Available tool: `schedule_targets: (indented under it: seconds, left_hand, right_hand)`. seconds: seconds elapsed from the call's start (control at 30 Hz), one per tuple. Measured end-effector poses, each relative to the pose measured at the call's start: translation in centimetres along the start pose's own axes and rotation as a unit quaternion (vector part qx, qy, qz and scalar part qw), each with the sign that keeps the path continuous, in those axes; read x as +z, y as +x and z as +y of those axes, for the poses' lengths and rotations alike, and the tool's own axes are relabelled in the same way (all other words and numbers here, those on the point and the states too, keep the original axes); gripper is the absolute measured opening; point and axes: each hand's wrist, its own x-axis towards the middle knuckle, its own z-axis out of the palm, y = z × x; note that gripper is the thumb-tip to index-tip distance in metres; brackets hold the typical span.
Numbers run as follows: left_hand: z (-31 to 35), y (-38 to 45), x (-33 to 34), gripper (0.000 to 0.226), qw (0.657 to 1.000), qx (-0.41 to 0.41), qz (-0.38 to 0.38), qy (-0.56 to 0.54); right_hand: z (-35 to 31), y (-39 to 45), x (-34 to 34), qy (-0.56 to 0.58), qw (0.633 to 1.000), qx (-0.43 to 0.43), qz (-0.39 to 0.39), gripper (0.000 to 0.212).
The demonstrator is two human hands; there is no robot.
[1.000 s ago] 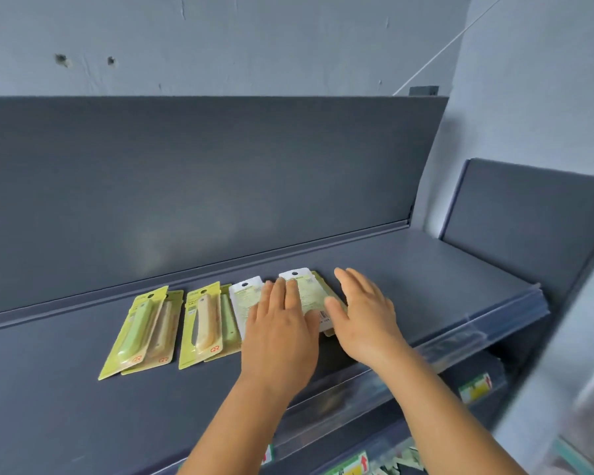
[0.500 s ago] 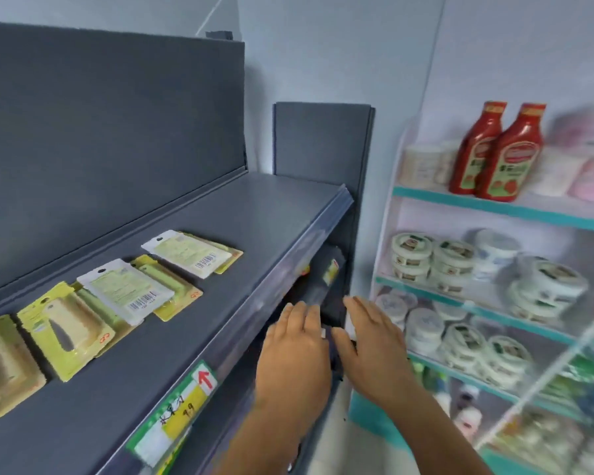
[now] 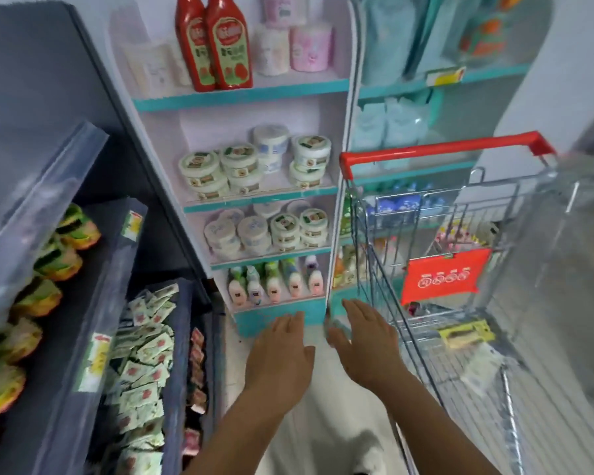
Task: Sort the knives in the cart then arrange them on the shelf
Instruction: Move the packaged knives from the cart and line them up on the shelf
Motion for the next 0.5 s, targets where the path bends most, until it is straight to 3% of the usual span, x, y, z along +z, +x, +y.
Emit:
schedule_targets:
  seconds: [0.2, 0.5]
  left_hand:
    - [7.4, 3.5, 4.2, 0.056, 0.992, 0.098, -0.077, -0.004]
    - [17.5, 11.3, 8.5, 0.056, 0.963, 0.231, -0.123, 0.063]
  right_hand:
    - [9.0, -0.9, -1.5, 0.025, 0.993, 0.116, 0.028, 0.057]
    - [20.5, 1.1, -3.7, 0.097, 0.96, 0.257, 0.053, 0.057]
